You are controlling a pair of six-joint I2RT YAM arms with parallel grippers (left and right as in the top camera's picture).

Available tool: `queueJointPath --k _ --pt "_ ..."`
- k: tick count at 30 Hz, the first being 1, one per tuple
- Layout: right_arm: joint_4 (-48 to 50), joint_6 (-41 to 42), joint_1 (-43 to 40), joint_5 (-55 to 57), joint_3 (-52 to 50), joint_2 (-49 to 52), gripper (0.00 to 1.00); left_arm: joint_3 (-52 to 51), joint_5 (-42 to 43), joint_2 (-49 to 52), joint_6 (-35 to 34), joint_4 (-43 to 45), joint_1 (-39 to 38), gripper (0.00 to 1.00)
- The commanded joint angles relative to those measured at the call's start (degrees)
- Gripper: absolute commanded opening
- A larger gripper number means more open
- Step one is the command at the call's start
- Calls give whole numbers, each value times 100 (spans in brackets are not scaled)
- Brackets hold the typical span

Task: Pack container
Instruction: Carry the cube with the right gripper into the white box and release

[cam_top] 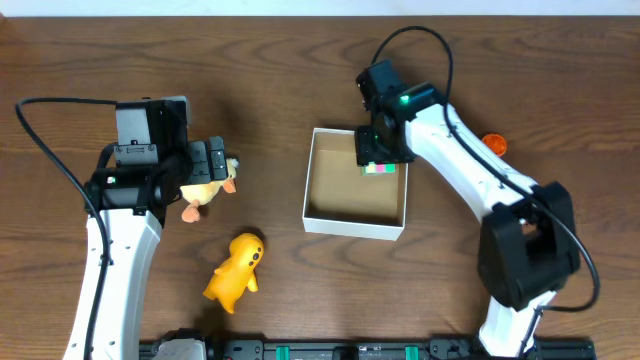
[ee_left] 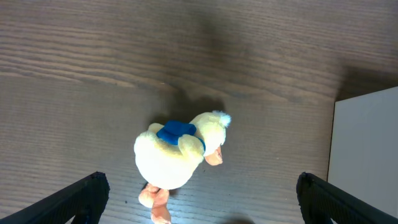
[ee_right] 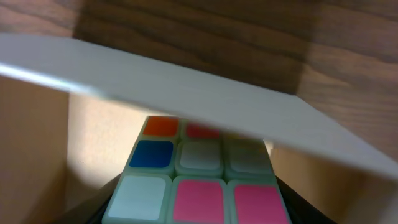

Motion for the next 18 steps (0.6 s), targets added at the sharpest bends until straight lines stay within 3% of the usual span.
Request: queueJointPath --k 1,11,16,18 --pt "81 195 9 249 20 66 1 138 -46 -35 35 -2 24 98" --pt "-83 977 9 859 4 136 5 138 -46 -35 35 2 24 98" --pt "-98 975 11 859 4 136 21 138 -46 -35 35 15 24 98" --pt "-101 973 11 857 4 136 33 138 -46 -35 35 24 24 98"
